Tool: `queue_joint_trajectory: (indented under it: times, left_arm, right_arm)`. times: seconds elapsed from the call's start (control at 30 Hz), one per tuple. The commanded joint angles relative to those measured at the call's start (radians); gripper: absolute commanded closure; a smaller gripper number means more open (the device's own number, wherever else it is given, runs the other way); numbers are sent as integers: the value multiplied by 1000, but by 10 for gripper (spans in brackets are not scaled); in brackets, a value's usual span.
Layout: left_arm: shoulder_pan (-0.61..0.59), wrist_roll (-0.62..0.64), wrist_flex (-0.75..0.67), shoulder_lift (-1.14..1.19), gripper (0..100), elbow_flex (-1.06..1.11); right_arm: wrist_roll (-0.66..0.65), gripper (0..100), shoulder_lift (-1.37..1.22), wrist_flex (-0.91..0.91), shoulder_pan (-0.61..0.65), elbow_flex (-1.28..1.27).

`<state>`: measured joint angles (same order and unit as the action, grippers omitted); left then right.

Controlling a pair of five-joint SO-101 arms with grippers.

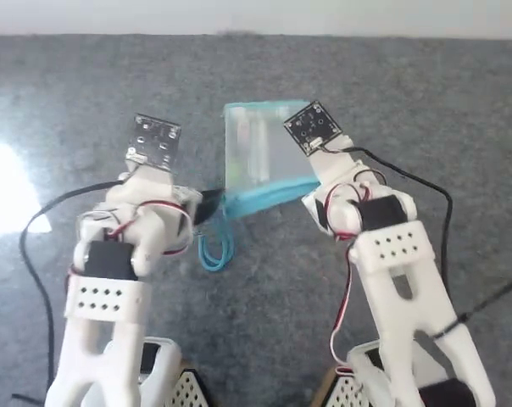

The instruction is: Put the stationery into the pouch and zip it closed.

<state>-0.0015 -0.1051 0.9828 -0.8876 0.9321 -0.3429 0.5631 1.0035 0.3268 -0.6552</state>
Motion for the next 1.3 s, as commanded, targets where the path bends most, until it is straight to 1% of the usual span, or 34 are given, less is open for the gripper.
queue_joint_trajectory:
  times: [0.0, 0.07, 0.17, 0.23, 0.33, 0.4, 0.5, 0.7, 0.9, 1.03, 1.27]
  left_arm:
    - [81, 9, 87, -32, 664, -13]
    - [84, 11, 133, -34, 664, -38]
    - [35, 40, 167, -34, 666, -91]
    - [3, 100, 152, -34, 664, -110]
    - [-11, 115, 91, -58, 663, -99]
    - [-8, 115, 52, -120, 663, -50]
    - [-8, 112, 18, -275, 663, 62]
    - [-8, 114, 11, -638, 665, 291]
    - [-14, 115, 11, -937, 665, 498]
    - [-14, 117, -28, -922, 665, 591]
    - [-15, 112, -118, -921, 665, 733]
  right_arm:
    - [55, 778, 127, 74, 15, 15]
    - [58, 778, 185, 108, 16, 15]
    - [61, 778, 265, 142, 16, 9]
    - [63, 778, 312, 156, 16, 9]
    - [78, 778, 378, 174, 15, 8]
    - [91, 779, 415, 171, 7, -14]
    - [94, 779, 470, 139, -12, -101]
    - [97, 779, 599, 30, -64, -311]
    - [97, 779, 757, 21, -117, -526]
    - [97, 779, 891, 24, -143, -678]
    - [97, 779, 1185, 41, -275, -891]
